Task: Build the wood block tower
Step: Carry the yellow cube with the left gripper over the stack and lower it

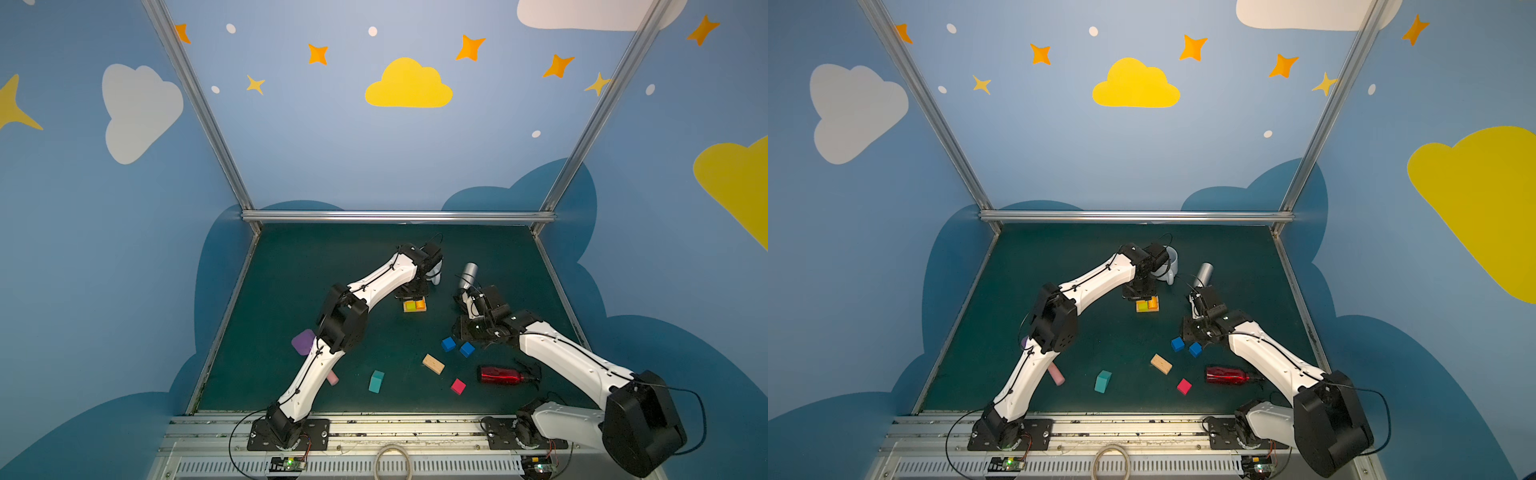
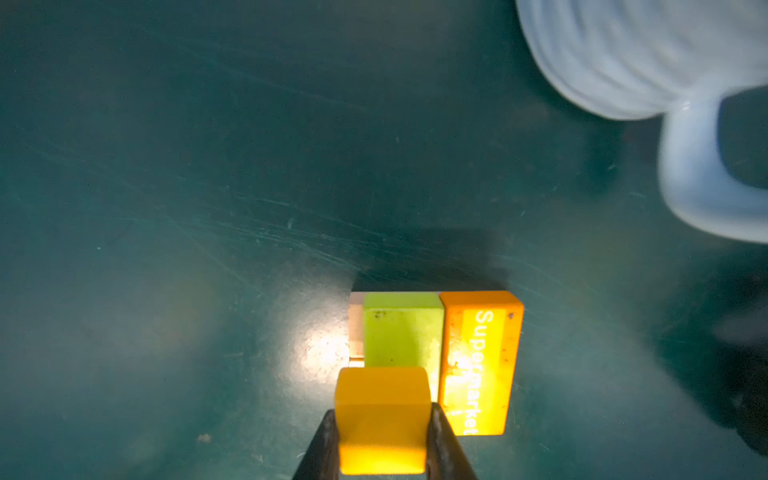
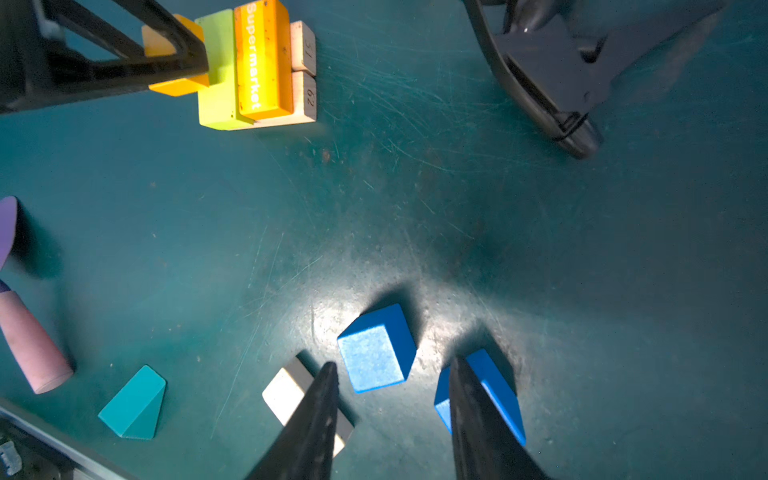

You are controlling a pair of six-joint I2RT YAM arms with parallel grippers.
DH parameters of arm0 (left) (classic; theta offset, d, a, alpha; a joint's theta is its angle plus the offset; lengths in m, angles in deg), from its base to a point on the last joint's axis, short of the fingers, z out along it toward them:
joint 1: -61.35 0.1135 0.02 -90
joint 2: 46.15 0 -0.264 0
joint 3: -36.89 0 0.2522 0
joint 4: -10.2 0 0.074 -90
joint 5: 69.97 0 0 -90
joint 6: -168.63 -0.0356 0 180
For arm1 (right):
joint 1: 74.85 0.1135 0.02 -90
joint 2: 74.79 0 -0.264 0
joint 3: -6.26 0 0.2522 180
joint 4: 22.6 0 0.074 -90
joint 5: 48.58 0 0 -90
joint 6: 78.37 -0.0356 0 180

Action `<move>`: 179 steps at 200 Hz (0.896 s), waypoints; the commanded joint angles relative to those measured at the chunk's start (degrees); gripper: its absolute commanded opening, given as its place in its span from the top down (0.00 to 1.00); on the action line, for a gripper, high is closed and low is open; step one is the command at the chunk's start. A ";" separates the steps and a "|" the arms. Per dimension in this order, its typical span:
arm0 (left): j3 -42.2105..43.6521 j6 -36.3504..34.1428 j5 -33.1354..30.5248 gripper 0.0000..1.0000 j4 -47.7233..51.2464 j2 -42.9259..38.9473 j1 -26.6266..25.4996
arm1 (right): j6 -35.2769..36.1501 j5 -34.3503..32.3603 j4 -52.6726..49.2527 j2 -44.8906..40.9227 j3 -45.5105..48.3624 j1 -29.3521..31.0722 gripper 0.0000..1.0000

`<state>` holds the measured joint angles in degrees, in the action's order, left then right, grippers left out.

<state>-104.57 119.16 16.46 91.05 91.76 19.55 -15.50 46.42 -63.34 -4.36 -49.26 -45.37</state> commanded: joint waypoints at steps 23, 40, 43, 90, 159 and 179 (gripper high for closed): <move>-1.83 0.47 -0.38 0.75 1.73 2.10 -0.12 | 0.02 0.81 0.91 -0.56 0.89 -0.51 0.57; -2.13 0.49 -0.38 0.74 1.73 2.36 -0.10 | -0.11 0.98 0.95 -0.58 0.97 -0.60 0.57; -2.22 0.49 -0.38 0.74 1.73 2.41 -0.12 | -0.16 1.04 0.98 -0.56 0.98 -0.64 0.57; -3.42 0.34 -0.20 0.73 2.24 3.16 -0.09 | -0.37 1.25 1.45 -0.42 1.42 -0.81 0.57; -3.43 0.69 0.06 0.69 2.01 3.25 -0.18 | -0.38 1.68 1.84 0.22 1.59 -1.16 0.57; -3.43 0.68 0.15 0.67 2.17 3.33 -0.16 | -0.38 1.78 1.85 0.31 1.59 -1.15 0.57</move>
<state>-107.10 119.56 16.65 91.53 94.34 19.55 -15.57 47.90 -61.86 -4.34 -48.32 -46.27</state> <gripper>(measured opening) 0.325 0.429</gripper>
